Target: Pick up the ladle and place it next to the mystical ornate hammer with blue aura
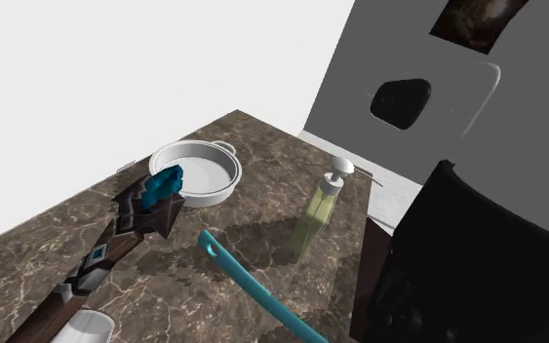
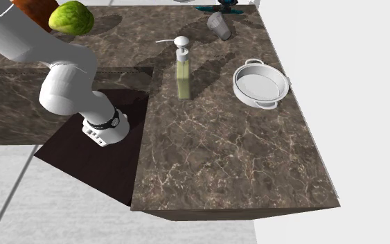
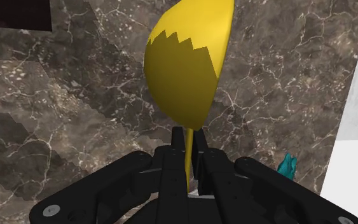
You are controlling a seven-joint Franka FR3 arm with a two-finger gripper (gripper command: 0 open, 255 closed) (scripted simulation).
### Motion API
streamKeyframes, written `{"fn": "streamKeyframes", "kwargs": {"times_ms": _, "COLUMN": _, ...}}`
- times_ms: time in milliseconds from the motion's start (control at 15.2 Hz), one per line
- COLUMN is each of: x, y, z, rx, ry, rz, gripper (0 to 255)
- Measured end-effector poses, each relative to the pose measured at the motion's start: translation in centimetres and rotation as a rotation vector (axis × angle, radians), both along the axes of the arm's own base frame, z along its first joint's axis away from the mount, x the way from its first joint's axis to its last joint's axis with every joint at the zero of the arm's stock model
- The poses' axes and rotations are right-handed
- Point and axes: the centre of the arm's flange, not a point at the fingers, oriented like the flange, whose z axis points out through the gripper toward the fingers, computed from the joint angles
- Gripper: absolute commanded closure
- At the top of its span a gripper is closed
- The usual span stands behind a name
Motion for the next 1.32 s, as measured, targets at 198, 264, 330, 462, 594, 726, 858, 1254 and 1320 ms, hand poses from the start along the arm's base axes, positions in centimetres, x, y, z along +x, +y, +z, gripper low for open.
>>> {"fn": "streamKeyframes", "kwargs": {"times_ms": 198, "x": -0.3, "y": 0.1, "z": -1.5, "rx": 0.000, "ry": 0.000, "rz": 0.000, "gripper": 255}}
{"fn": "streamKeyframes", "kwargs": {"times_ms": 264, "x": -0.2, "y": 0.0, "z": -2.1, "rx": 0.000, "ry": 0.000, "rz": 0.000, "gripper": 255}}
{"fn": "streamKeyframes", "kwargs": {"times_ms": 330, "x": -0.1, "y": 0.0, "z": -2.6, "rx": 0.000, "ry": 0.000, "rz": 0.000, "gripper": 255}}
{"fn": "streamKeyframes", "kwargs": {"times_ms": 462, "x": 0.1, "y": 0.1, "z": -3.6, "rx": 0.000, "ry": 0.000, "rz": 0.000, "gripper": 255}}
{"fn": "streamKeyframes", "kwargs": {"times_ms": 594, "x": 0.0, "y": 0.0, "z": -4.7, "rx": 0.000, "ry": 0.000, "rz": 0.000, "gripper": 255}}
{"fn": "streamKeyframes", "kwargs": {"times_ms": 726, "x": 0.0, "y": 0.1, "z": -5.8, "rx": 0.000, "ry": 0.000, "rz": 0.000, "gripper": 255}}
{"fn": "streamKeyframes", "kwargs": {"times_ms": 858, "x": -0.1, "y": 0.2, "z": -6.8, "rx": 0.000, "ry": 0.000, "rz": 0.000, "gripper": 255}}
{"fn": "streamKeyframes", "kwargs": {"times_ms": 1254, "x": -0.1, "y": 0.0, "z": -10.1, "rx": 0.000, "ry": 0.000, "rz": 0.000, "gripper": 255}}
{"fn": "streamKeyframes", "kwargs": {"times_ms": 1320, "x": -0.1, "y": 0.1, "z": -10.6, "rx": 0.000, "ry": 0.000, "rz": 0.000, "gripper": 255}}
